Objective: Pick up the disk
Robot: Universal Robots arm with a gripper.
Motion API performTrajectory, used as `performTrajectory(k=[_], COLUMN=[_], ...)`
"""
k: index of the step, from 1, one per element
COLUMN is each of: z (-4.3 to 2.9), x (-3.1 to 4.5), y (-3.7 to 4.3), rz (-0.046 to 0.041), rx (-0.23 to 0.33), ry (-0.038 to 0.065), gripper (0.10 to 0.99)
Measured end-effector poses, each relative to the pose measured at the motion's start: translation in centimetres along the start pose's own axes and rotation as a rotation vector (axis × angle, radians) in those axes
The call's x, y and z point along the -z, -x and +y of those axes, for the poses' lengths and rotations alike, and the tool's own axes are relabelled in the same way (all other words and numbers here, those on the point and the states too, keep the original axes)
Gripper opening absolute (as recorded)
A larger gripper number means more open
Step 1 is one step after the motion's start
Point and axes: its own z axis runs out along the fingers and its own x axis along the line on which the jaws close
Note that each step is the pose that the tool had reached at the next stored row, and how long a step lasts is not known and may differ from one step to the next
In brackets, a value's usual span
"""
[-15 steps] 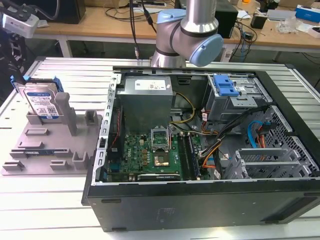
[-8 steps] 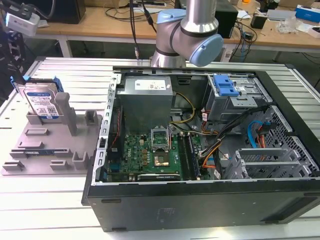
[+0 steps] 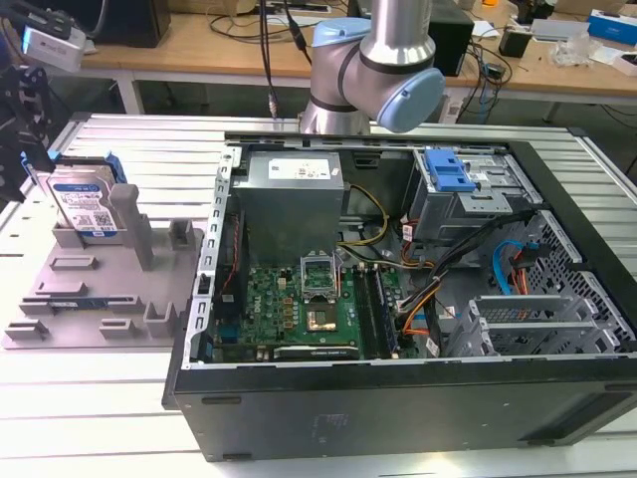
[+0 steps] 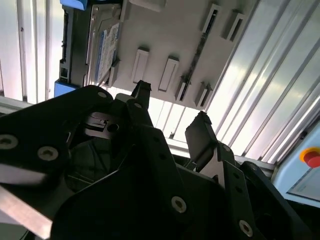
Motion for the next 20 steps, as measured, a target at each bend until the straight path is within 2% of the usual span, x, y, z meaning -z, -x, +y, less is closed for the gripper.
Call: performTrajectory(k=[3,11,16,18,20], z=[-0.04,-0.16,-0.16,-0.02,0.27], x=[-0.04,-0.19,-0.21,-0.22,-0.24], y=[0.0,0.03,0.05,0.69,2.07], rz=[0.0008,-0.0022,-0.0012,-0.0011,-0.0012], rx=[0.032,0.1,0.112,0.115,0.119], ry=[-0.006,-0.035,-0.036,-0.036,-0.036], gripper=[0.557,0.557,0.557,0.557,0.557])
